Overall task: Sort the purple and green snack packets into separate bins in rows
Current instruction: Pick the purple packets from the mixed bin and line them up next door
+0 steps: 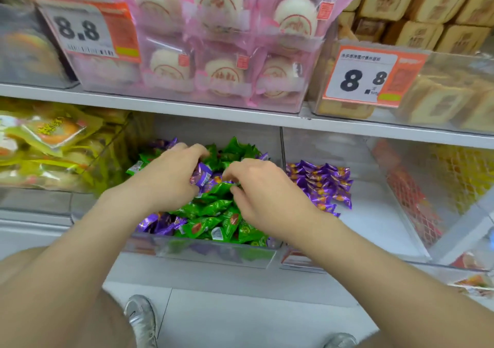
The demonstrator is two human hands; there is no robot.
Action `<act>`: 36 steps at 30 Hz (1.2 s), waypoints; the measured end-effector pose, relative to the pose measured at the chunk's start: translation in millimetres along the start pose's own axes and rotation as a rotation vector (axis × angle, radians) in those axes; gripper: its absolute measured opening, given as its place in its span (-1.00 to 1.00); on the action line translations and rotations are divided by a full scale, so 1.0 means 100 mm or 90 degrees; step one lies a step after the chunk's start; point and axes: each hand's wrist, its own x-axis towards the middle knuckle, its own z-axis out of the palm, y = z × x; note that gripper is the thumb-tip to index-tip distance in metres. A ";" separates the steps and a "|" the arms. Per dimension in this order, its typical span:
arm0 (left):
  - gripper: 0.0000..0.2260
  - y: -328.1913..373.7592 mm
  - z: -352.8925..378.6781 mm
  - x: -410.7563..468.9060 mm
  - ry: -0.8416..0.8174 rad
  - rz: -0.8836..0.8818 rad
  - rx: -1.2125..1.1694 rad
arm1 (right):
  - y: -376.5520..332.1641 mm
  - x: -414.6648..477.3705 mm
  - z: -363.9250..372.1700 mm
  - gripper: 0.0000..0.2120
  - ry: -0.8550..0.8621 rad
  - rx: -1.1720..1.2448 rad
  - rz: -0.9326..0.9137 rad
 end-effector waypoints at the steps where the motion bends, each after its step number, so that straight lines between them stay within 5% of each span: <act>1: -0.47 -0.01 0.02 0.01 -0.007 0.017 0.007 | -0.02 0.10 0.03 -0.80 0.015 -0.001 0.005; 6: -0.78 -0.05 0.07 0.13 -0.015 0.035 0.032 | -0.03 0.41 0.26 -0.84 -0.025 -0.031 0.107; 9: -0.57 -0.11 0.12 0.20 -0.075 0.048 0.039 | 0.05 0.50 0.31 -0.94 -0.059 -0.063 0.166; 12: -0.45 -0.15 0.20 0.25 -0.137 0.037 0.047 | 0.15 0.58 0.34 -0.77 -0.107 -0.060 0.169; 15: -0.55 -0.17 0.20 0.28 -0.097 0.038 0.057 | 0.18 0.61 0.36 -0.72 -0.127 -0.036 0.175; 21: -0.79 -0.23 0.14 0.19 0.013 0.023 0.027 | 0.18 0.63 0.42 -0.94 -0.052 0.073 0.186; 28: -0.83 -0.26 0.05 0.05 0.065 0.004 -0.037 | 0.10 0.57 0.34 -0.75 -0.124 0.069 0.139; 34: -0.77 -0.25 -0.06 0.02 0.141 -0.006 -0.279 | 0.05 0.42 0.19 -0.91 0.095 0.197 0.176; 36: -0.73 -0.22 -0.09 -0.03 0.083 -0.010 -0.411 | 0.03 0.31 0.11 -0.81 0.148 0.263 0.214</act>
